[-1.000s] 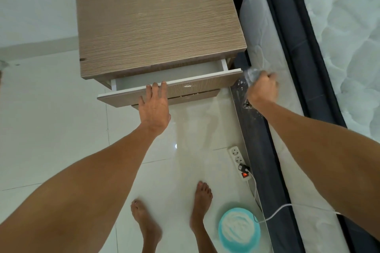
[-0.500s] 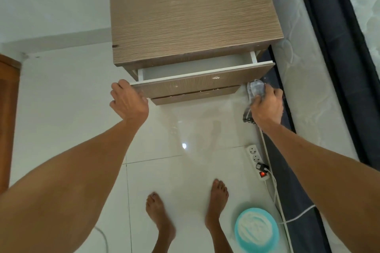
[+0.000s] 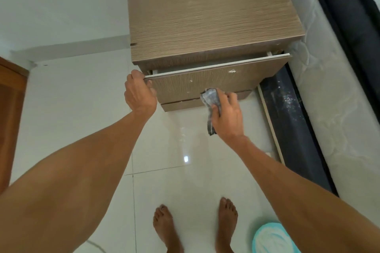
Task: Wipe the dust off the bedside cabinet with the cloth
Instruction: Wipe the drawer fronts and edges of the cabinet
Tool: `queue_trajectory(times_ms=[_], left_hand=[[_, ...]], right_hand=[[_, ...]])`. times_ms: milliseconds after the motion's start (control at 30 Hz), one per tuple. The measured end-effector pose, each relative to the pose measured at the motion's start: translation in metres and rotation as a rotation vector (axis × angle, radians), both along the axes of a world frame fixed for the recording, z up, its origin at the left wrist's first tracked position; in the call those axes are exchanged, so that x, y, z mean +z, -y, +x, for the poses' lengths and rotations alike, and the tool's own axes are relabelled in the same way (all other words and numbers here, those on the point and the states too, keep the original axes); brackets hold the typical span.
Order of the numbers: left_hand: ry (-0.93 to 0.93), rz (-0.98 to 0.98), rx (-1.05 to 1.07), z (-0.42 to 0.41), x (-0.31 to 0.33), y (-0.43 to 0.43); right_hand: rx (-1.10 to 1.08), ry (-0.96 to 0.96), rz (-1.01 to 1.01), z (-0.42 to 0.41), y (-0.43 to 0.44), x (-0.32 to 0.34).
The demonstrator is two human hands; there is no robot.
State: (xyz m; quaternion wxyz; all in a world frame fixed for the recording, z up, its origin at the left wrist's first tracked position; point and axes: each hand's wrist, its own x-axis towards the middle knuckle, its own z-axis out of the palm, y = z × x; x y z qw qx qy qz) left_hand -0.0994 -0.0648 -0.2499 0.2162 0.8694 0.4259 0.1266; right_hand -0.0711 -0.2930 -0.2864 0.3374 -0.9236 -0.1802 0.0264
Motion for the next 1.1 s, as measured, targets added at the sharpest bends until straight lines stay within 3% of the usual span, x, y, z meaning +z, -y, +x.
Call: queue_trajectory(times_ms=[167,367,700,800,933,1100], left_hand=[[0.208,0.080,-0.037,0.009,-0.032,-0.009],[0.472,0.270,-0.291,0.003,-0.070,-0.038],[0.731,0.527,-0.503,0.009,-0.093,-0.075],[0.749,0.617,-0.493,0.010,-0.093,-0.079],[0.703,0.743,-0.462,0.010,-0.091,-0.067],[0.546,0.834,-0.565,0.019,-0.085,-0.041]], right_hand=[[0.264,0.239,0.027,0.005,-0.026,-0.028],[0.444,0.599,0.027,0.016,-0.063,-0.062],[0.383,1.077,0.201,0.046,-0.153,-0.088],[0.313,1.215,0.147,0.060,-0.165,-0.096],[0.226,1.412,-0.069,0.077,-0.162,-0.098],[0.254,1.442,-0.190,0.093,-0.130,-0.097]])
